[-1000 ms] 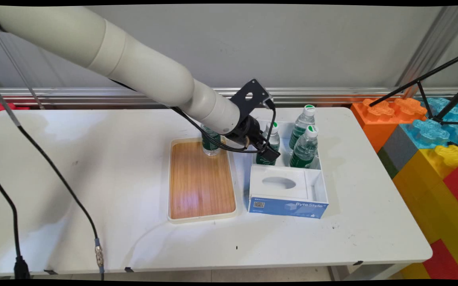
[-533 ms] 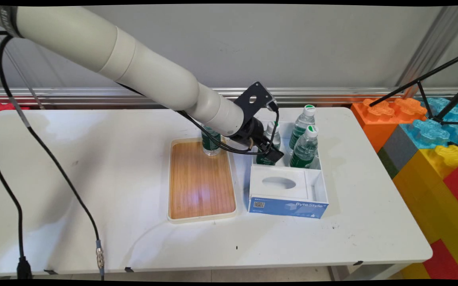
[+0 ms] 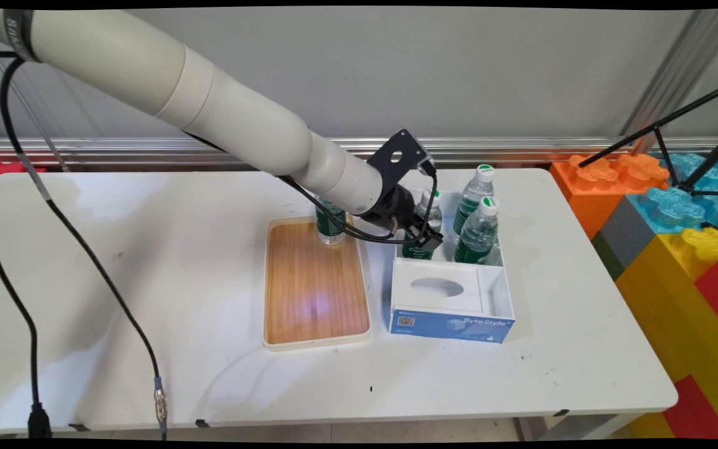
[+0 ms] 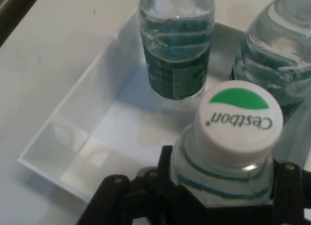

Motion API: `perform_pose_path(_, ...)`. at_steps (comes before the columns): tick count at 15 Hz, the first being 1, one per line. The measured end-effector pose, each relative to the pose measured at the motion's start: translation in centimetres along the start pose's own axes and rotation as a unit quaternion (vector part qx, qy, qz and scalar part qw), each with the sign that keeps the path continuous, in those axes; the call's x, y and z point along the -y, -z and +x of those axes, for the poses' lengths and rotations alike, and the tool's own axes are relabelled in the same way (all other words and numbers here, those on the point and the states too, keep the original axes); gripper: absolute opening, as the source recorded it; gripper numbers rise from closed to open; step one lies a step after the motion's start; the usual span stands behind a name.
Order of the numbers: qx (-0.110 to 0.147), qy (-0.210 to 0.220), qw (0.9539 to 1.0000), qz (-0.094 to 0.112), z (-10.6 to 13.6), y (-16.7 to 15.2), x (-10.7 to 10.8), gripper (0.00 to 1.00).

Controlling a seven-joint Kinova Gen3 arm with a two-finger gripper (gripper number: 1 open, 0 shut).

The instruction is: Place the picked object on the tray

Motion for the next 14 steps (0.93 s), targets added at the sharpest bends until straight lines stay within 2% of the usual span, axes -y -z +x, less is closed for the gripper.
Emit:
perform_pose_path(3,-0.004,0.003,1.0000,-0.002,0.3,0.9,0.0,0.00)
perform_pose_path(5,-0.016,0.005,0.9999,-0.001,1.0,2.1,-0.1,0.00)
perform_pose_path(9,-0.041,0.015,0.9990,0.002,3.4,6.7,-0.5,0.00)
perform_pose_path(14,-0.039,0.018,0.9990,0.013,5.1,13.4,-0.3,0.00)
